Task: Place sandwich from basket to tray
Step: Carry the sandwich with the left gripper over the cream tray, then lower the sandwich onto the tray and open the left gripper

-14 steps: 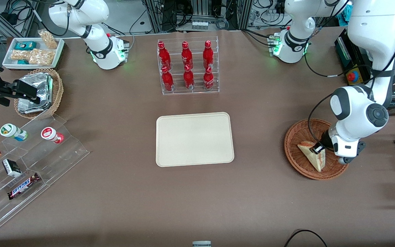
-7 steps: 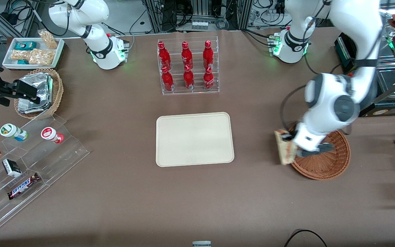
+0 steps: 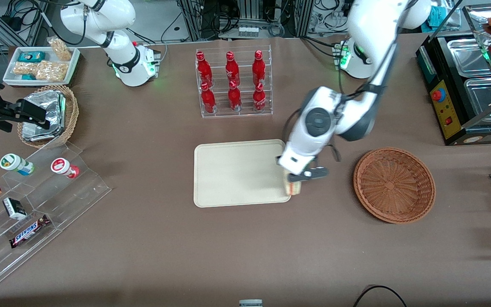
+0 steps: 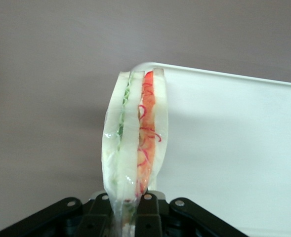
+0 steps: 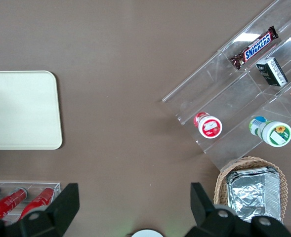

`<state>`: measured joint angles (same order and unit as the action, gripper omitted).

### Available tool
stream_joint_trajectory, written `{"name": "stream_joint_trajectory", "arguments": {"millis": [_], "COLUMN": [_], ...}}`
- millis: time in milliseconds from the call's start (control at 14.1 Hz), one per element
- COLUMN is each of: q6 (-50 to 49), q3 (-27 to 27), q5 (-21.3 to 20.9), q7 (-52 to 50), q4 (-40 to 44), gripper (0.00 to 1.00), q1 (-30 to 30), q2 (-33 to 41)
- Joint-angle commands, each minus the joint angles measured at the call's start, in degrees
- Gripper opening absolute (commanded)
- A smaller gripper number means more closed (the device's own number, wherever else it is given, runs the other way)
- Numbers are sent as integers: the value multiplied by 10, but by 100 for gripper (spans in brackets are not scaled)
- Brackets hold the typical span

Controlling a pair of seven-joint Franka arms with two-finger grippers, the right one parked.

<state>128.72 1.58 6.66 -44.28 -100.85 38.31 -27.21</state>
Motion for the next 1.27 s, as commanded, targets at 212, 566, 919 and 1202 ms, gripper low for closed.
{"name": "stream_joint_trajectory", "arguments": {"millis": [212,566,919,1202], "q6": [46,68,67,-18], "q3": [15,13,15,21], "q5": [-13,-82,-89,-95], "q7": [-106,-177,-194,-184], "q4": [82,103,112,104], "gripper": [0,1,100,100], "q1": [100,127,132,125], "q2": [-83,-126,-127,-44]}}
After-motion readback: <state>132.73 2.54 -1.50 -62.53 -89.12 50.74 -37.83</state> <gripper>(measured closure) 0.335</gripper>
